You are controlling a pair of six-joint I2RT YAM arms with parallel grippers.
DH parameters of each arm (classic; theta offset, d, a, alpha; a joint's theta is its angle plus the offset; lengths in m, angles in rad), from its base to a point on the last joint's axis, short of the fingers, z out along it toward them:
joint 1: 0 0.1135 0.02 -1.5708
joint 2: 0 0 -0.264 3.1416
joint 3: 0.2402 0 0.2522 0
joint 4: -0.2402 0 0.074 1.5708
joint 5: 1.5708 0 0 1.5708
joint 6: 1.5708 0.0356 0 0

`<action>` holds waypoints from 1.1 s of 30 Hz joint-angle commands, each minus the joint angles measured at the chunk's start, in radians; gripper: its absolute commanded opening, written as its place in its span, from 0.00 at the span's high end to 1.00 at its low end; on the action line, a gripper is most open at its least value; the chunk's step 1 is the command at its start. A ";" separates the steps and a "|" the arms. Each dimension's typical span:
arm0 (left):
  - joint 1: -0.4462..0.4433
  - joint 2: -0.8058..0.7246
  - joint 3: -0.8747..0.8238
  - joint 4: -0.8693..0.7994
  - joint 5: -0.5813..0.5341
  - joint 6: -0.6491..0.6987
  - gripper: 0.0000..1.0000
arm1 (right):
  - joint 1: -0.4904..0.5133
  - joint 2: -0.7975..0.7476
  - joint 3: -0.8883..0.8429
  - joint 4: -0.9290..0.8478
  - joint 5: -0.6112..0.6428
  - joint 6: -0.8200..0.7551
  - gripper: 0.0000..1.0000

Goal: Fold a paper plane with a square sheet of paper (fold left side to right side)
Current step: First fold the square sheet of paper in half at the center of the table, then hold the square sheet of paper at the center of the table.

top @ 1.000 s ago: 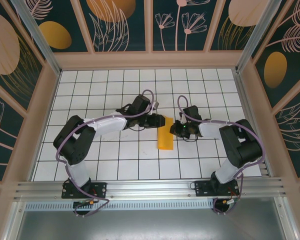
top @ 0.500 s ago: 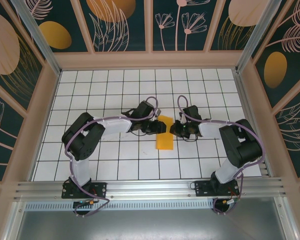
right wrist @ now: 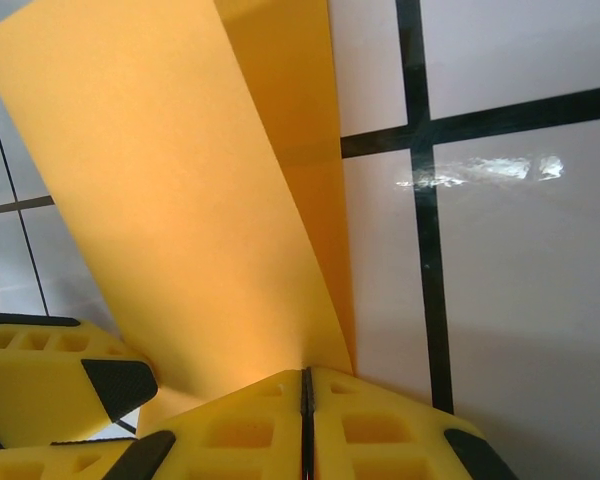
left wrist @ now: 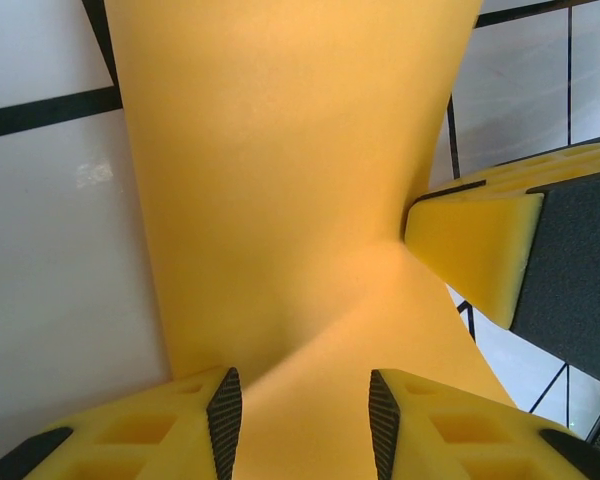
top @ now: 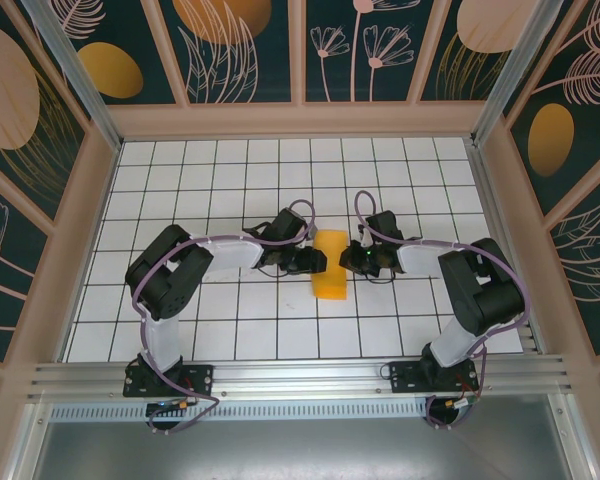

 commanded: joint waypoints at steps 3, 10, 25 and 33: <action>-0.004 0.033 -0.028 -0.028 -0.018 0.025 0.58 | -0.006 -0.080 0.040 -0.061 -0.029 -0.041 0.89; -0.004 0.033 -0.028 -0.028 -0.025 0.021 0.58 | -0.023 -0.036 0.087 -0.003 -0.116 -0.013 0.90; -0.010 0.031 -0.030 -0.011 -0.012 0.036 0.57 | 0.029 0.163 0.202 0.060 -0.143 0.008 0.90; -0.018 0.034 -0.033 -0.003 0.012 0.067 0.57 | 0.032 0.226 0.228 -0.054 -0.055 -0.022 0.91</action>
